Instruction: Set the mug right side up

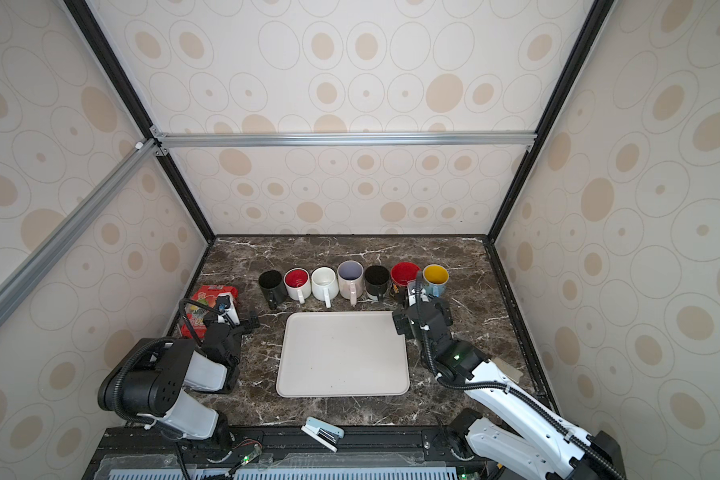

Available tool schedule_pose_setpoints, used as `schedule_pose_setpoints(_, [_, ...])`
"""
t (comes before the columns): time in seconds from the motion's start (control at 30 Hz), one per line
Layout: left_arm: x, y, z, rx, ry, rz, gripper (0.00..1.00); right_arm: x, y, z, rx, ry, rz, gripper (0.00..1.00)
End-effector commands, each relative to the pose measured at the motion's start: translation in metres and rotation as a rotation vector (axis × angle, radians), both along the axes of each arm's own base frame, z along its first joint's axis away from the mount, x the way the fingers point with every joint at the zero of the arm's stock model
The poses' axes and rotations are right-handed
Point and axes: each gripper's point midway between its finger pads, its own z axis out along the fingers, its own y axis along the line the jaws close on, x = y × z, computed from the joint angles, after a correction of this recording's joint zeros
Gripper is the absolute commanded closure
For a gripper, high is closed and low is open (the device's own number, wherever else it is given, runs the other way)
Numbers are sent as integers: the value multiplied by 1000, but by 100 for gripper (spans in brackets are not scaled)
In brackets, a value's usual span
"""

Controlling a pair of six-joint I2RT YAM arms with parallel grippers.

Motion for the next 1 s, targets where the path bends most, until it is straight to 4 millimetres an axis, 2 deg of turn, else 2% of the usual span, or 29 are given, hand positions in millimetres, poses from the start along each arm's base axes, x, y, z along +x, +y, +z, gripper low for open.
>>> schedule_pose_setpoints(0.0, [14,-8,9,6,-11,-53,0,16,-45,-1,-58,-68,-131,2])
schedule_pose_setpoints(0.03, [13,-8,12,12,-30,-52,0,24,-62,-12,-22,-66,-175,2])
schedule_pose_setpoints(0.07, [13,-8,9,13,-17,-54,0,31,-68,-17,40,-84,-186,2])
schedule_pose_setpoints(0.13, [13,-8,11,13,-27,-53,0,47,-93,-46,137,-85,-244,2])
schedule_pose_setpoints(0.23, [13,-9,12,14,-27,-54,0,69,-99,-83,149,-60,-226,2])
schedule_pose_setpoints(0.3, [13,-9,11,13,-23,-54,0,78,-97,-97,227,-100,-190,1])
schedule_pose_setpoints(0.4, [13,-9,11,15,-23,-57,0,82,-102,-116,243,-113,-196,2])
schedule_pose_setpoints(0.5, [13,-9,11,13,-23,-58,0,82,-99,-120,230,-159,-163,2])
schedule_pose_setpoints(0.57, [13,-10,11,14,-21,-60,0,86,-101,-128,228,-56,-196,2])
schedule_pose_setpoints(0.63, [13,-10,11,13,-22,-59,0,94,-96,-127,193,-67,-178,1])
schedule_pose_setpoints(0.97, [14,-11,11,14,-21,-64,0,92,-94,-128,184,-44,-181,0])
